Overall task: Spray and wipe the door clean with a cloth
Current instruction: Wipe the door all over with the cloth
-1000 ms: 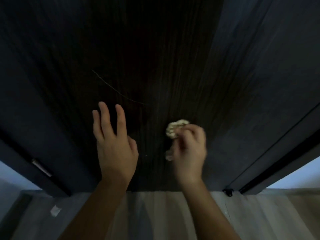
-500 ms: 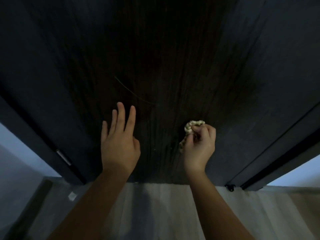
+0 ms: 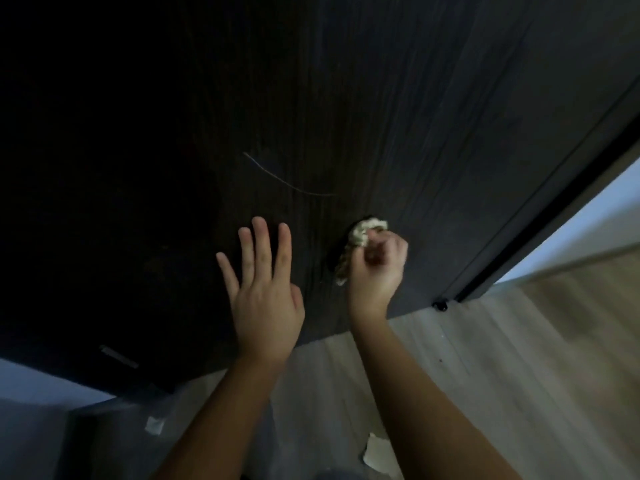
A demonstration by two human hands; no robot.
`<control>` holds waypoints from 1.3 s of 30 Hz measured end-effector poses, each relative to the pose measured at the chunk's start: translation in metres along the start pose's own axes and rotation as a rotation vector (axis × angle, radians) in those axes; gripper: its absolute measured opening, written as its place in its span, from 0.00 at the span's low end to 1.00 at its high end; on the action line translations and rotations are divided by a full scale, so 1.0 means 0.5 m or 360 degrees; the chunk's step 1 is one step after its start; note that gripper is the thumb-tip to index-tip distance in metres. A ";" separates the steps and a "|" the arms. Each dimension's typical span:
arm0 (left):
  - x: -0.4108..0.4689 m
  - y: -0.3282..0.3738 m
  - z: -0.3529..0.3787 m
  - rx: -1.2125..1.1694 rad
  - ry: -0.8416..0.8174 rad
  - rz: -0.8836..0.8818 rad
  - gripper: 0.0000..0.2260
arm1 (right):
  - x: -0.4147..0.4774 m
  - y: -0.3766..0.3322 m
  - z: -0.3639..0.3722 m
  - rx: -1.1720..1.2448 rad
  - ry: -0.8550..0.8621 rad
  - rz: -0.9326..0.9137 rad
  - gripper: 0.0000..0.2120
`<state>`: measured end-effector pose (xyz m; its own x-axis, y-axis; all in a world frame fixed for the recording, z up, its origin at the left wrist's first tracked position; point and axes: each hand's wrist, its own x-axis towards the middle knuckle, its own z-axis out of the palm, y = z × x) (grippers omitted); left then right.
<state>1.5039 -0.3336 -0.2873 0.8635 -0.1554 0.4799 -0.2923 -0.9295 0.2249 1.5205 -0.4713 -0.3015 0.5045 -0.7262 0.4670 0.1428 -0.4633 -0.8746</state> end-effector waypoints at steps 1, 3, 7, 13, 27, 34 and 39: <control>-0.001 0.002 0.007 -0.0015 0.0038 -0.0009 0.40 | -0.011 0.007 0.000 -0.0021 -0.0107 -0.0158 0.09; 0.001 0.004 0.022 -0.0040 0.0130 -0.0018 0.39 | 0.001 0.046 -0.005 -0.0088 -0.0100 -0.0287 0.09; 0.008 -0.010 0.047 -0.0042 0.0232 0.0076 0.39 | 0.032 0.125 0.001 0.0084 0.0453 0.0452 0.09; 0.017 -0.017 0.067 0.0079 0.0302 0.0098 0.43 | -0.076 0.085 0.034 0.0074 -0.0052 -0.0209 0.09; -0.018 -0.031 0.089 0.0210 0.0101 0.0314 0.43 | -0.044 0.226 0.028 0.0347 0.0423 0.0895 0.04; -0.070 -0.028 0.139 0.0366 -0.0141 0.0434 0.41 | -0.082 0.230 0.039 0.0425 0.0313 0.1204 0.04; -0.073 -0.023 0.139 0.0349 -0.0167 0.0404 0.40 | -0.073 0.277 0.044 0.0455 0.0465 0.1496 0.09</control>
<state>1.5042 -0.3404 -0.3663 0.8154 -0.4138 0.4049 -0.4177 -0.9048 -0.0835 1.5405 -0.4977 -0.4424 0.2955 -0.8461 -0.4437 0.0135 0.4681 -0.8836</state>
